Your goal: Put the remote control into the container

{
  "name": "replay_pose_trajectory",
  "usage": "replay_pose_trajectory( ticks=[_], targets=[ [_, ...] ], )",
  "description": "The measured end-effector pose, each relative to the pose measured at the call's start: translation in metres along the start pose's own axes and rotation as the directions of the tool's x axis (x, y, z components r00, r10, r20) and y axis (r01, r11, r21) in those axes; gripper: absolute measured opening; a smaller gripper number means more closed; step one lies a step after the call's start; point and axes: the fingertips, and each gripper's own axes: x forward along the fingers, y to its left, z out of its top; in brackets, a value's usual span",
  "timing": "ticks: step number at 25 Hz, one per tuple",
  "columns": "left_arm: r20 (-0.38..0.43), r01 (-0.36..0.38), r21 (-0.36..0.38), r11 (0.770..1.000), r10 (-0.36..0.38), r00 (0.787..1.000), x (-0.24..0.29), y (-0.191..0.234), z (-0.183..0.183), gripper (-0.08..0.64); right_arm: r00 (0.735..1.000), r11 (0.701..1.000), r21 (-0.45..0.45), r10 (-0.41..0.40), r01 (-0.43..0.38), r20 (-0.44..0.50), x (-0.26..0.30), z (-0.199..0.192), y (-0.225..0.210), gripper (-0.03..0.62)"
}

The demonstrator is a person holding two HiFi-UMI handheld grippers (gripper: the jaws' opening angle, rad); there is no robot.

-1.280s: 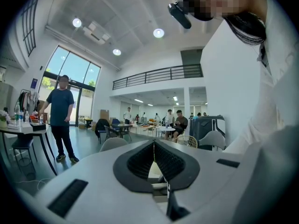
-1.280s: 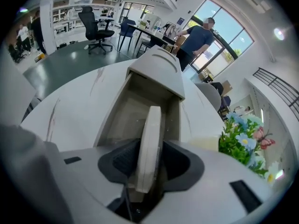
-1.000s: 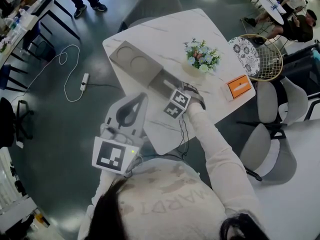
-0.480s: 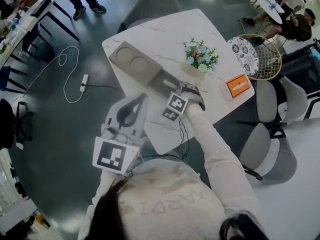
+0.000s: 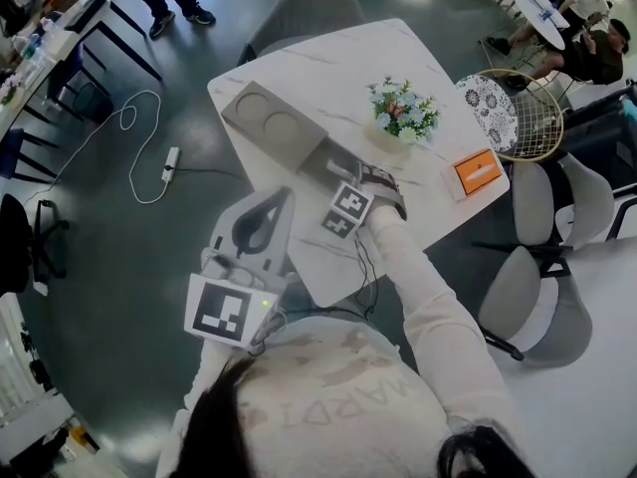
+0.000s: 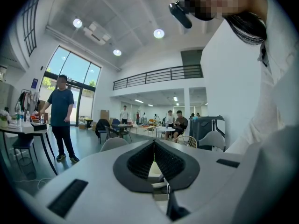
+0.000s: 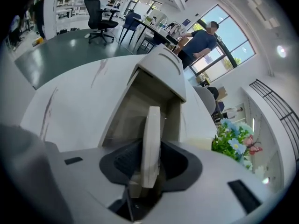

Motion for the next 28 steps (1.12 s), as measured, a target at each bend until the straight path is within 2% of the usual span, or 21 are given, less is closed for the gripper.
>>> replay_pose_trajectory(
  ticks=[6,16,23,26,28],
  targets=[
    [0.004,0.007,-0.003,1.000,-0.007,1.000,0.000,-0.001,-0.001,0.014,0.989,0.983,0.109,0.143,-0.147,0.039,-0.006,-0.001,0.008,0.161],
    [0.009,0.018,0.002,1.000,-0.018,1.000,-0.003,-0.006,-0.001,0.014,0.954,0.945,0.136,0.289,-0.297,0.077,-0.017,-0.008,0.018,0.160],
    [0.006,0.012,0.004,1.000,-0.012,1.000,-0.009,-0.007,-0.001,0.014,0.960,0.945,0.182,0.252,-0.271,0.119,-0.020,-0.006,0.014,0.146],
    [0.007,0.011,0.004,1.000,-0.011,1.000,-0.013,-0.006,-0.001,0.014,0.965,0.944,0.235,0.192,-0.231,0.179,-0.027,-0.003,0.006,0.107],
    [0.009,0.014,0.004,1.000,-0.014,1.000,-0.015,-0.006,-0.001,0.014,0.958,0.932,0.288,0.153,-0.222,0.242,-0.037,0.003,-0.002,0.106]
  ],
)
